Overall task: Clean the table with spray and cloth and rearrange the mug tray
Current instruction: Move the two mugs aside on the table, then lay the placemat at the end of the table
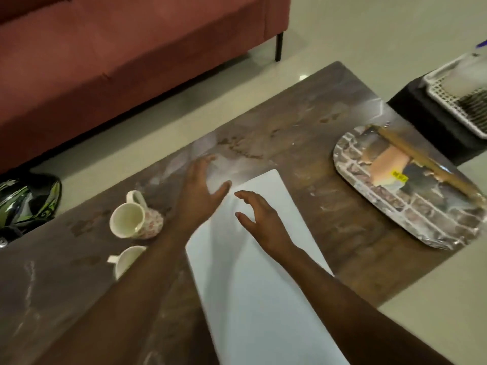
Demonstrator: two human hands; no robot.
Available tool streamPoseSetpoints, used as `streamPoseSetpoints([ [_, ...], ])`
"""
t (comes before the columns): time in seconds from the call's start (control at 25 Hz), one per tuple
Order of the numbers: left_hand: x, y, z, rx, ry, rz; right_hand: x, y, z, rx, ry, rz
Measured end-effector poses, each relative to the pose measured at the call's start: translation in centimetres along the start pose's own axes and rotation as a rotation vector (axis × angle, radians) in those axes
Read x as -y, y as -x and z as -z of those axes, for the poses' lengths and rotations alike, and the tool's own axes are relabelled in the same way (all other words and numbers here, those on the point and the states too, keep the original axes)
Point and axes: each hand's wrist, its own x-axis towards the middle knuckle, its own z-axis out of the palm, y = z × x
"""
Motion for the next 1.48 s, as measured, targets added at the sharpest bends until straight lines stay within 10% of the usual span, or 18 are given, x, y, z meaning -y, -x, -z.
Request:
streamPoseSetpoints([
  [0.2,-13.7,-2.3,-14.8,0.219,0.023,-0.094,-7.9,2.9,15.8,-0.29,-0.01,-0.164],
  [0.32,-14.1,-2.1,-19.3,0.314,-0.204,0.01,-12.3,5.1,19.5,-0.186,0.075,-0.257],
  [0.6,-7.5,-1.2,-19.7,0.227,-0.502,0.162,-14.0,8.8,9.4,0.057,0.121,-0.338],
  [1.12,-2.4,-5.3,-14.8,0.256,-0.587,0.162,-15.6,10.5,2.2,-0.146,0.716,-0.067],
  [1.48,-15.7,-2.9,-4.3,0.153,-0.378,-0.294,-9.8,4.0,9.6,-0.319,-0.127,-0.29],
])
